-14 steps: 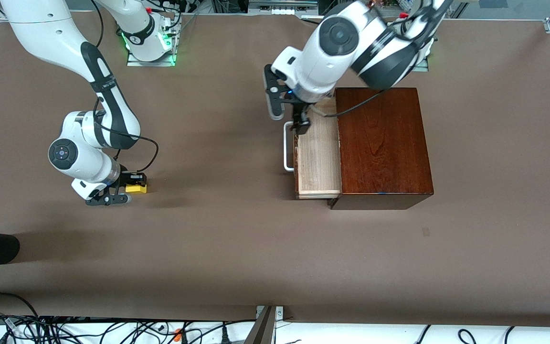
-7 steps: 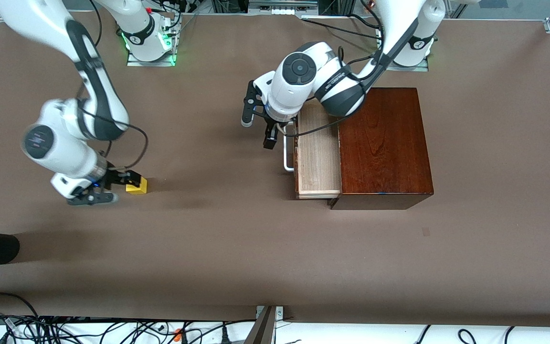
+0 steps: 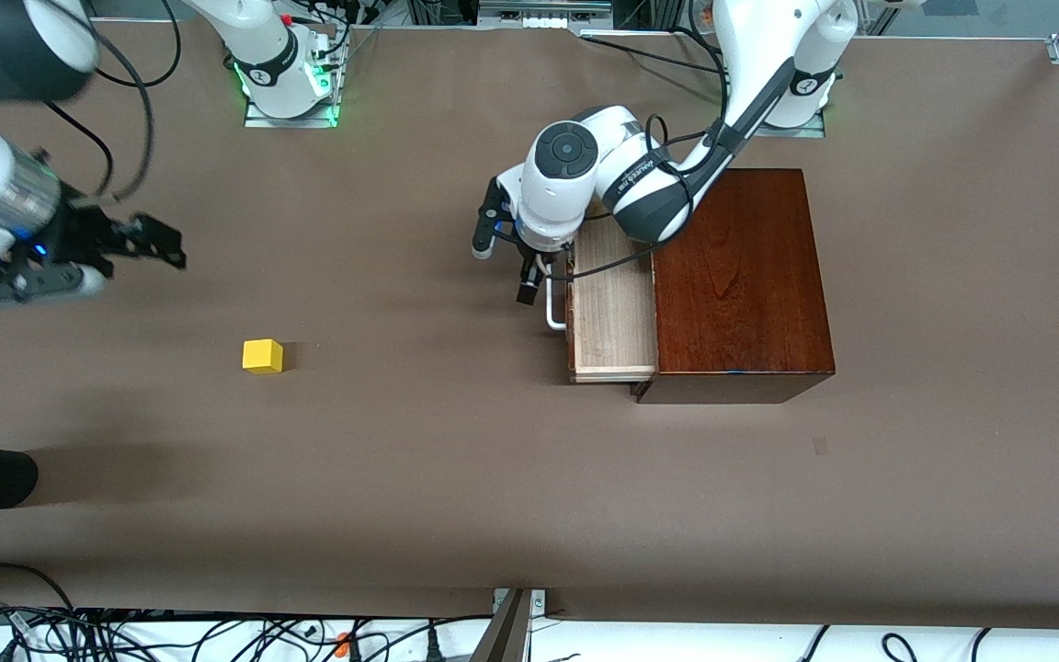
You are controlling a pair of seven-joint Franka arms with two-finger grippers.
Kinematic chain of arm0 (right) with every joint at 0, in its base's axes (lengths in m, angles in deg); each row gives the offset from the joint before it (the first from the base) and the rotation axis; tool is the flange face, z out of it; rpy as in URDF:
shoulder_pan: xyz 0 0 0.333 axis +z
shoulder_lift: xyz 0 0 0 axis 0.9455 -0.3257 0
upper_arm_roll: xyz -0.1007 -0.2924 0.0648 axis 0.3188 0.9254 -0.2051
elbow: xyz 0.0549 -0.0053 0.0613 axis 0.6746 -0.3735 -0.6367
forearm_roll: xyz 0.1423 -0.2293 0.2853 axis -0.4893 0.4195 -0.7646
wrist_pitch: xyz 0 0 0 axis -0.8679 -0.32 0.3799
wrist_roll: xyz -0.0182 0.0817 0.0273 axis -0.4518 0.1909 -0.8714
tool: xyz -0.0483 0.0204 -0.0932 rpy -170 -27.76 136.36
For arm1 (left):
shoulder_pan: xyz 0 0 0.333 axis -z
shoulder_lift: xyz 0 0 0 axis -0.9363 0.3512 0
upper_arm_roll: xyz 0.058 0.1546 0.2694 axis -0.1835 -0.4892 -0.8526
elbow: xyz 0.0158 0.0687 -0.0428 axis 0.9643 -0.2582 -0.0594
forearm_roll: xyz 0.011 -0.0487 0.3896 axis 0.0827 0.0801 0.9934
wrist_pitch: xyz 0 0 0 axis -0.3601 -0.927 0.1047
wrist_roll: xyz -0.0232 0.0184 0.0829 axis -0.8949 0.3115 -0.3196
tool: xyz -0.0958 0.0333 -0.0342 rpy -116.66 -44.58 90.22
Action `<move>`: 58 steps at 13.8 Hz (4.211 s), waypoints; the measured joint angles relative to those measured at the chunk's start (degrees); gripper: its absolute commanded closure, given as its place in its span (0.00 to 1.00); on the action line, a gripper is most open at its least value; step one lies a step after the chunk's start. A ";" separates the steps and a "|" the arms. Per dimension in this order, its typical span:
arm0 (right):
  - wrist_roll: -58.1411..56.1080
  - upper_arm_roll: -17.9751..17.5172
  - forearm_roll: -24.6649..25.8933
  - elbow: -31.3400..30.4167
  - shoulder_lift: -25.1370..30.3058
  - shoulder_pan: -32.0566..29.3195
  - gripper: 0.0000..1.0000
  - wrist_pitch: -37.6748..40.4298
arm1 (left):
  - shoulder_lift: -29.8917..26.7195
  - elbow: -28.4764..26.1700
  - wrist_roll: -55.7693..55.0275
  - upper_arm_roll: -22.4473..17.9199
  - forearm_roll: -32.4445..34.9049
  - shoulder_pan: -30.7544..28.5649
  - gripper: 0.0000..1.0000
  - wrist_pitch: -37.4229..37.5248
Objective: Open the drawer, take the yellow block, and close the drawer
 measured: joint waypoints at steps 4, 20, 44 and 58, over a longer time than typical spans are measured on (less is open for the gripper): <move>0.00 0.05 0.00 6.32 0.06 -0.01 0.00 5.05 | 0.03 1.11 -0.39 0.22 0.05 -0.05 0.00 4.46; -0.02 0.10 2.46 7.03 -0.77 0.30 0.00 5.18 | -1.01 2.78 -0.37 -1.76 0.54 -5.90 0.00 19.25; -0.02 0.11 2.46 7.04 -1.39 0.28 0.00 3.00 | -23.23 13.78 -24.80 -4.21 -5.13 -24.47 0.00 44.80; -0.02 0.51 2.45 7.07 -1.42 0.20 0.00 2.78 | -32.96 1.72 -53.13 -27.61 -9.06 -17.89 0.00 36.63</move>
